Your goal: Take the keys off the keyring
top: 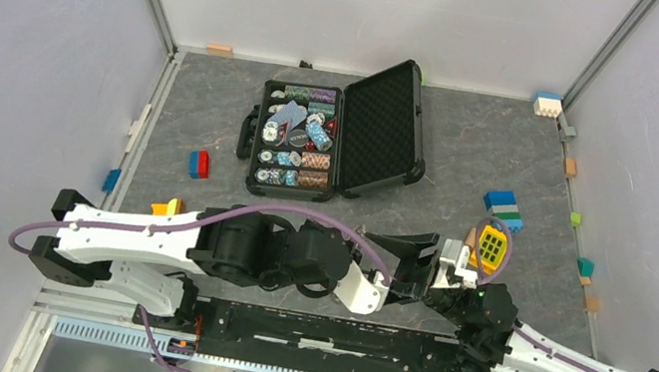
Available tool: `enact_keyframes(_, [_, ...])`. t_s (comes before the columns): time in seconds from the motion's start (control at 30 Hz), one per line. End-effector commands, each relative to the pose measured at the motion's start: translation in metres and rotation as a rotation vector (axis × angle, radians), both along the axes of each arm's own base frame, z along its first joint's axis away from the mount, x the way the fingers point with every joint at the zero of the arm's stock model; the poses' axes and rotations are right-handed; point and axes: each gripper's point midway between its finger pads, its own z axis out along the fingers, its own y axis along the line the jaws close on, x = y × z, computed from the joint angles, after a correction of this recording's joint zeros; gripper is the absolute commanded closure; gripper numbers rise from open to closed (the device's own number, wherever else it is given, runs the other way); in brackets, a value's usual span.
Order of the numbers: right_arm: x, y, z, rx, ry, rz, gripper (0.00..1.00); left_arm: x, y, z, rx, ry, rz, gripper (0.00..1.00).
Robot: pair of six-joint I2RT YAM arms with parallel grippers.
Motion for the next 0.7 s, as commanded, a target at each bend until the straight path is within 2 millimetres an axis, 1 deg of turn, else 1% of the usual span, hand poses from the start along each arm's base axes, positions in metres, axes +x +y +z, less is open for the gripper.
enact_keyframes(0.0, [-0.006,0.001,0.015,0.055,0.027,0.043,0.23,0.006,0.002,0.018,-0.059,-0.001,0.102,0.98])
enact_keyframes(0.17, [-0.005,0.001,0.014,0.065,0.061,0.049,0.08,0.008,0.001,0.019,-0.074,0.000,0.136,0.98])
enact_keyframes(0.23, [-0.002,0.002,0.012,0.063,0.081,0.036,0.02,0.009,0.001,0.018,-0.074,-0.004,0.146,0.98])
enact_keyframes(0.4, [0.007,0.005,0.002,0.053,0.129,-0.001,0.02,0.010,-0.002,0.018,-0.070,-0.007,0.150,0.98])
enact_keyframes(0.53, [0.002,0.008,0.003,0.078,0.136,0.039,0.02,0.010,-0.002,0.017,-0.066,-0.007,0.148,0.98])
enact_keyframes(0.67, [-0.005,0.011,0.009,0.109,0.132,0.086,0.02,0.009,-0.002,0.016,-0.068,-0.002,0.146,0.98])
